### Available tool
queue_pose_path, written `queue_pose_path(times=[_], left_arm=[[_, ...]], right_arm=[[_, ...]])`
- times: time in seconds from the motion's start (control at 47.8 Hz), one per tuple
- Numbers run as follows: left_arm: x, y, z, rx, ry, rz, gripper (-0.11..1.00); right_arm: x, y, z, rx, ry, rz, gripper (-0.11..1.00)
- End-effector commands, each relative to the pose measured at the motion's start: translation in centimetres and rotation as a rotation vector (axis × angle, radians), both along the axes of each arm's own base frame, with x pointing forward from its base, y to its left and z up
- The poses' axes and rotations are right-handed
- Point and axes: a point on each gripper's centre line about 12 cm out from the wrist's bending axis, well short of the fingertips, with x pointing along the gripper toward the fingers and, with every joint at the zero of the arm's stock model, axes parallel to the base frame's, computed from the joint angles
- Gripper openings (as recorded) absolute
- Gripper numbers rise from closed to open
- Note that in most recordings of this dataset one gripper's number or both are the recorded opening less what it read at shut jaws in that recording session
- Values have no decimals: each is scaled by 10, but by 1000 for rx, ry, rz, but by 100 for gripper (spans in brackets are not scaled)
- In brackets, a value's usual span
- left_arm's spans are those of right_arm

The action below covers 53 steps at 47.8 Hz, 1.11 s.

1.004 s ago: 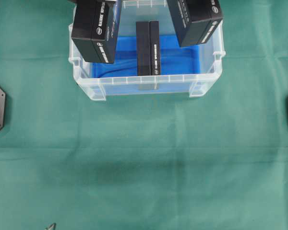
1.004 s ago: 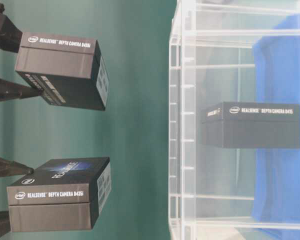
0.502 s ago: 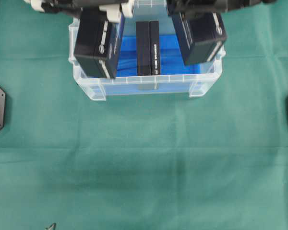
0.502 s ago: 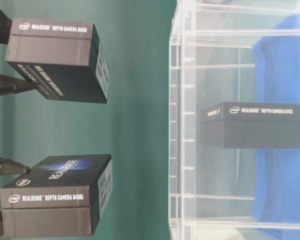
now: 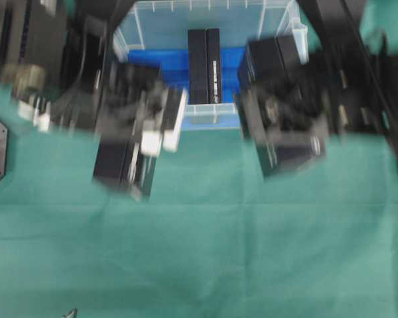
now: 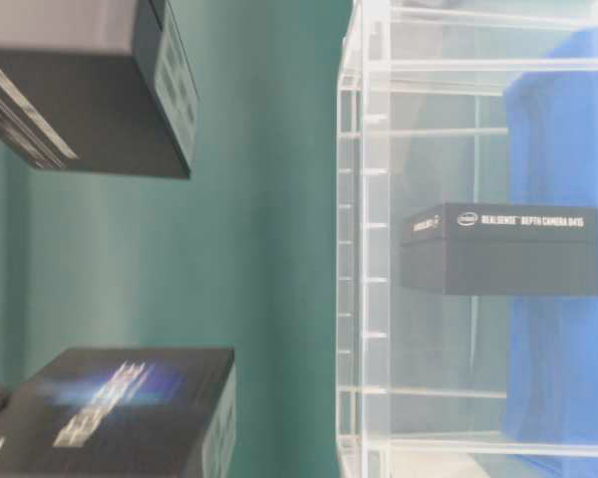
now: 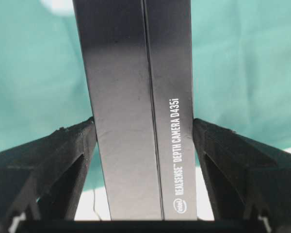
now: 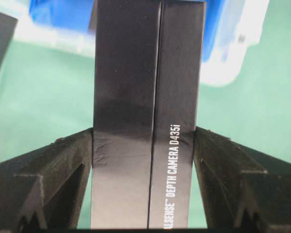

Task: Take the box out of the case with both arms.
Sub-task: 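Carry both boxes forward over the case rim toward the table front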

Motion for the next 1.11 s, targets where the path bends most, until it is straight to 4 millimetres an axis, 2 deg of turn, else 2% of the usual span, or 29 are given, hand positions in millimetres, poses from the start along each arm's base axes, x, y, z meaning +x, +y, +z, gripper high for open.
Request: queue_pose_path(times=[0.0,0.063,0.209,0.356,1.088], left_arm=[[-15,-22,16,-12,-50,-13,64],[-19,-41,15,-19,-51,-8,64],[-25,-70,12,-31,-51,11,64],[-30,-88,11,-45,-53,28,64],[-30,-85,11,-40,-53,41,64]], right_arm=[[-13,22,15,9,-45,12,67],[-17,35,15,16,-46,4,67],[-23,61,13,40,-59,-10,67],[-24,76,8,51,-62,-13,67],[-24,77,7,46,-52,-17,67]])
